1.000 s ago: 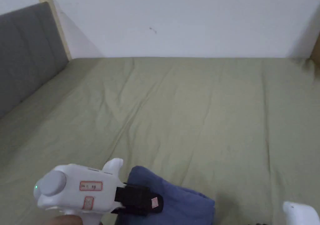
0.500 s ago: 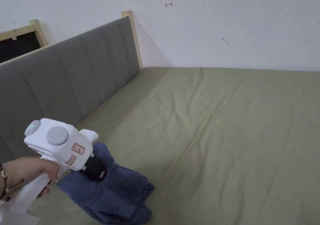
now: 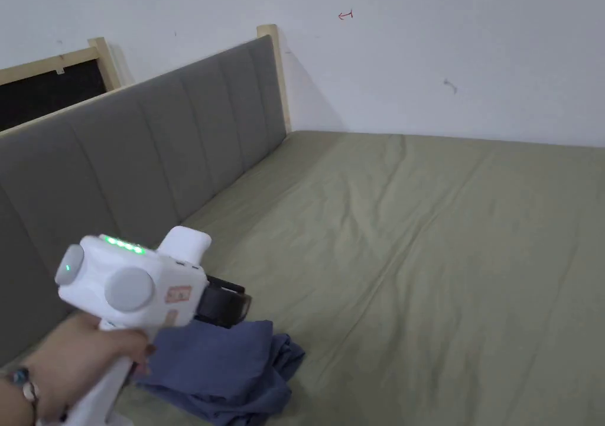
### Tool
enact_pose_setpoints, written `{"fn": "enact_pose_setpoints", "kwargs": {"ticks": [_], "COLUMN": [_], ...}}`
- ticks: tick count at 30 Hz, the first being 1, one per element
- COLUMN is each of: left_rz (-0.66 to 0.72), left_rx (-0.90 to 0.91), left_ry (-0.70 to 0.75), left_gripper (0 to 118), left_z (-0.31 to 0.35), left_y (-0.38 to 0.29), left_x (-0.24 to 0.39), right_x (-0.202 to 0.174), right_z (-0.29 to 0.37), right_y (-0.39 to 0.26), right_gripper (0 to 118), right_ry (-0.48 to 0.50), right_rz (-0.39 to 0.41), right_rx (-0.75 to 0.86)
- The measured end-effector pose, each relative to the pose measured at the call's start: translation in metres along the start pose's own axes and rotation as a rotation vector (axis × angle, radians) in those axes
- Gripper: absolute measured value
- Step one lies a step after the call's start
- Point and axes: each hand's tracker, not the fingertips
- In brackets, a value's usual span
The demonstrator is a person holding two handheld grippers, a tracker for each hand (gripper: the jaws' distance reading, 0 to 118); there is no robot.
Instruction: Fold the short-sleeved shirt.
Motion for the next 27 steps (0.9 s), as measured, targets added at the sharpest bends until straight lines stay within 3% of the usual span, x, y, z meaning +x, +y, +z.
{"fn": "enact_pose_setpoints", "kwargs": {"ticks": [1,3,4,8,11,13,15,21,24,27], "left_rz": [0.013,0.055,0.074,0.119,0.055,0.154,0.209,0.148,0.132,0.096], "left_rx": [0.034,0.091,0.121,0.291,0.595,0.654,0.65,0.78,0.862,0.865], "left_ry": [-0.05,-0.161,-0.187,-0.397,-0.178,-0.165,-0.249,-0.122,-0.028,-0.005], "left_gripper": [76,6,0,0,0,0,0,0,0,0], "left_z": [0.01,0.03,0.042,0.097,0.155,0.181,0.197,0.223,0.235,0.239], "left_y": [-0.002,-0.006,-0.012,-0.017,-0.024,-0.026,-0.024,-0.043,-0.063,-0.071], "left_x": [0.021,0.071,0.099,0.188,0.241,0.265,0.277,0.305,0.312,0.316], "right_x": [0.0,-0.001,-0.001,0.004,0.006,0.003,-0.004,-0.017,-0.019,-0.019], "right_z": [0.004,0.015,0.021,0.049,0.072,0.095,0.116,0.157,0.155,0.152], "right_y": [0.001,0.004,0.005,0.011,0.013,0.012,0.012,-0.015,-0.021,-0.03], "right_gripper": [3,3,3,3,3,3,3,3,3,3], "right_ry": [-0.003,-0.011,-0.012,-0.027,-0.054,-0.047,-0.059,-0.186,-0.25,-0.247], "right_rz": [0.004,0.012,0.014,-0.013,-0.06,-0.051,0.013,0.117,0.109,0.112], "right_rx": [0.012,0.032,0.047,0.097,0.152,0.275,0.402,0.973,0.938,0.918]}}
